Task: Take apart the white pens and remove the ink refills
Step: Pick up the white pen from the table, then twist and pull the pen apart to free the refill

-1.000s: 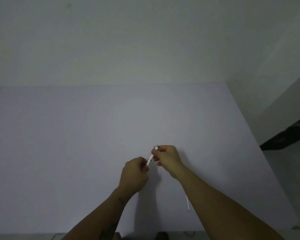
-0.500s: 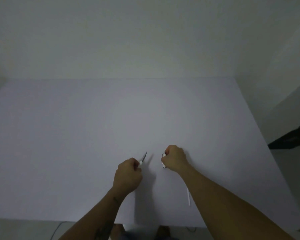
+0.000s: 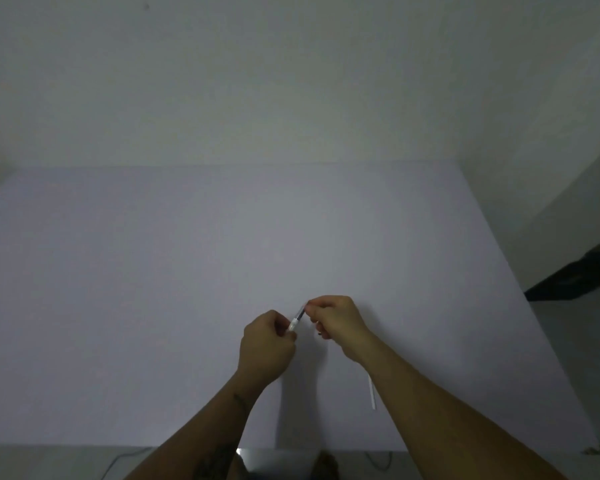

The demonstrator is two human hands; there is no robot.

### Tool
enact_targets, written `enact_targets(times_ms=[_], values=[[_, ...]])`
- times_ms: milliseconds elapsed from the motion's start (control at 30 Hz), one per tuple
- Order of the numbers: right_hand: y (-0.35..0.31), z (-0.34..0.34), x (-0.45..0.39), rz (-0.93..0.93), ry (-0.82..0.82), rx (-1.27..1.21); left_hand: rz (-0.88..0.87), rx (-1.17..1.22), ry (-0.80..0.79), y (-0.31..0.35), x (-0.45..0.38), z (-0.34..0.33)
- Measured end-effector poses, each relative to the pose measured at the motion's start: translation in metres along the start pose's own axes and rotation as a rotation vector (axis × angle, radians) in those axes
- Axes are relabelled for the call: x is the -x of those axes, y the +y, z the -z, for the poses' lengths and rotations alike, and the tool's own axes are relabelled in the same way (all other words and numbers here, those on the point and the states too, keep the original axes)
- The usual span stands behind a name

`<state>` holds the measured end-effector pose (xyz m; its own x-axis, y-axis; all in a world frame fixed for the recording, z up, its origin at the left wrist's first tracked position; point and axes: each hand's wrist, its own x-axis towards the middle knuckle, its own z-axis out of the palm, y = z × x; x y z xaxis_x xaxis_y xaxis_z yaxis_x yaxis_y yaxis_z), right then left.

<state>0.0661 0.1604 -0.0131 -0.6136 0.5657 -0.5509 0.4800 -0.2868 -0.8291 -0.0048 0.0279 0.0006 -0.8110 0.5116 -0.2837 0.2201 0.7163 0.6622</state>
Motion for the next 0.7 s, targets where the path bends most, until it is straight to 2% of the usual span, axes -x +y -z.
enact_targets(times_ms=[267, 467, 600, 700], values=[[-0.023, 0.018, 0.010, -0.032, -0.008, -0.234, -0.147, 0.009, 0.004, 0.030, 0.002, 0.001], [-0.020, 0.036, 0.022, 0.046, -0.013, -0.259, -0.211, 0.029, -0.017, 0.038, 0.011, -0.008], [-0.013, 0.044, 0.029, 0.017, -0.022, -0.327, -0.240, 0.027, -0.011, 0.045, 0.016, -0.013], [-0.013, 0.046, 0.035, 0.004, 0.068, -0.289, -0.251, 0.027, -0.011, 0.053, 0.017, -0.014]])
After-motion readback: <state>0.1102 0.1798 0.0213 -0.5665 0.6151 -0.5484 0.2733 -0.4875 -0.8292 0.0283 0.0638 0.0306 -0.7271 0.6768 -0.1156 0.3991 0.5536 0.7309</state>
